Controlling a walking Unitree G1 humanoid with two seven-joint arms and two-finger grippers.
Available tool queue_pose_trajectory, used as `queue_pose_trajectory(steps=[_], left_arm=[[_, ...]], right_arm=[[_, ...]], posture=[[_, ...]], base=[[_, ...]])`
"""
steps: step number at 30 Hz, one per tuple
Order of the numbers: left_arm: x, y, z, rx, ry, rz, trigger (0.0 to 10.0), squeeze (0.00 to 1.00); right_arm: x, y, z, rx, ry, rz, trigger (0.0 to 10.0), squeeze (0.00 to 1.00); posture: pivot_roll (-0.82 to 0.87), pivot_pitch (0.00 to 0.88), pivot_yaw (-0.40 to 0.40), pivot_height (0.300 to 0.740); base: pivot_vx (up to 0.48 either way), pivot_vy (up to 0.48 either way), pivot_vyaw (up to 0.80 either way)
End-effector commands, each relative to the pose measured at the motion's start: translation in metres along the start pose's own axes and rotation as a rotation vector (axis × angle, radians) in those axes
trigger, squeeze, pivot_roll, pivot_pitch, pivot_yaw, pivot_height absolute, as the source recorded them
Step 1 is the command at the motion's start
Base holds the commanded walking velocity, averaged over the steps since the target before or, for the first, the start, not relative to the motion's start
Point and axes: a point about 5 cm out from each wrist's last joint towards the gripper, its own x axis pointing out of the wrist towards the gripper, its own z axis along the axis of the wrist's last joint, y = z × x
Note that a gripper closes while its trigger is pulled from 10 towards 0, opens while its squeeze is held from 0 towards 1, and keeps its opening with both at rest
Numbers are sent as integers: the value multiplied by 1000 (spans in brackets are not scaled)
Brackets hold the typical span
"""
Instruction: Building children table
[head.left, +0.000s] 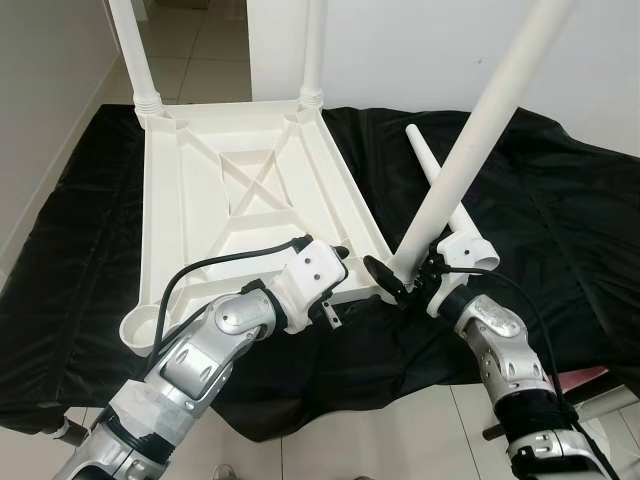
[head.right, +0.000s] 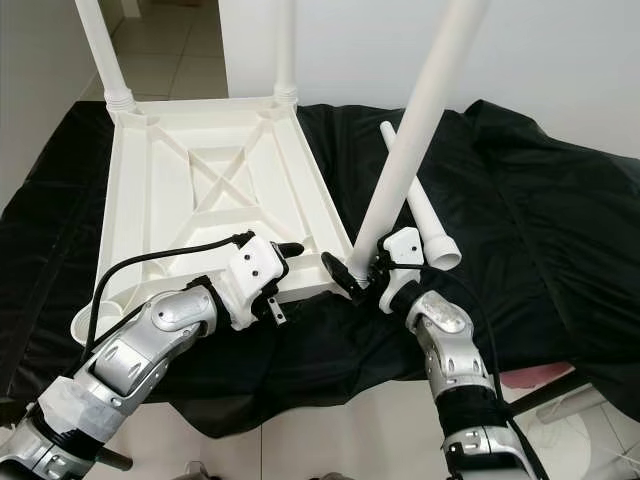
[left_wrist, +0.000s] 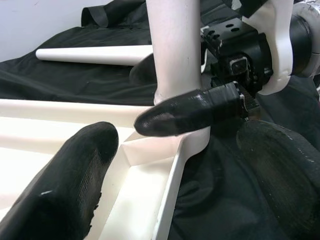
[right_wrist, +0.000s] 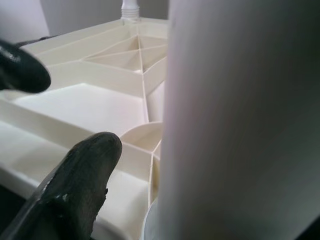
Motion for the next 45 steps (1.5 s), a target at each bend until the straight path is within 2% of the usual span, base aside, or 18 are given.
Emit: queue_pose_trajectory(steps=[1,5,6,7,8,9,12,13,22,23,24,28,32,34,39,42,44,45], left_arm=[[0,-8,-1,5,1,-113,10000,0],[-1,-9,-1,3,2,-111,10000,0],[-1,-10,-1,1,2,-111,10000,0],[-1,-10,-1,1,2,-111,10000,0],[-2,-11,-1,-1,3,-111,10000,0],[-2,-11,-2,-2,4,-112,10000,0],[-2,-12,-2,-2,4,-112,10000,0],[-3,-13,-2,-4,5,-114,10000,0],[-3,-15,-3,-6,8,-126,10000,0],[-3,-15,-2,-5,9,-127,10000,0],[-3,-15,-2,-4,9,-129,10000,0],[-3,-16,-2,-4,9,-130,10000,0],[-4,-16,-3,-6,10,-134,10000,0],[-4,-17,-3,-7,11,-136,10000,0],[-3,-16,-2,-7,11,-136,10000,0],[-3,-16,-2,-5,10,-135,10000,0],[-3,-16,-2,-5,9,-134,10000,0],[-3,-16,-2,-5,9,-134,10000,0]], right_arm=[[-2,-1,-4,-6,15,12,10000,0],[-1,-4,-5,-16,20,18,10000,0],[-1,-6,-5,-19,22,17,7961,0],[-1,-6,-5,-19,22,17,7961,0],[0,-7,-6,-21,22,17,6471,0],[0,-9,-7,-25,23,15,3529,0],[-1,-9,-7,-28,24,13,3529,0],[-1,-9,-8,-25,21,12,0,0],[-6,-7,-14,3,5,-13,0,0],[-8,-6,-15,40,-8,-51,10000,0],[-12,-4,-17,85,-25,-100,10000,0],[-13,-3,-17,95,-33,-128,10000,0],[-10,4,-18,87,-10,-276,10000,0],[-7,12,-14,122,-36,-349,10000,0],[-4,20,-15,147,-21,-470,10000,0],[-7,29,-25,157,91,-764,10000,0],[-3,41,-27,213,95,-816,10000,0],[-3,41,-27,213,95,-816,10000,0]], posture=[[-6,50,-71,740],[-1,51,-75,740],[-1,51,-75,740],[-1,51,-75,740],[-1,51,-75,740],[-1,51,-75,740],[3,54,-77,740],[4,54,-77,740],[-1,54,-69,740],[-2,52,-67,740],[-2,52,-67,740],[-3,52,-66,740],[-7,55,-66,740],[-8,57,-67,740],[-8,57,-68,740],[-7,56,-70,740],[-4,58,-67,740],[-4,58,-67,740]], base=[[0,0,0],[0,0,0],[0,0,0],[0,0,0],[0,0,0],[0,0,0],[0,0,0],[0,0,0],[0,0,0],[0,0,0],[0,0,0],[0,0,0],[0,0,0],[0,0,0],[0,0,0],[0,0,0],[0,0,0],[0,0,0]])
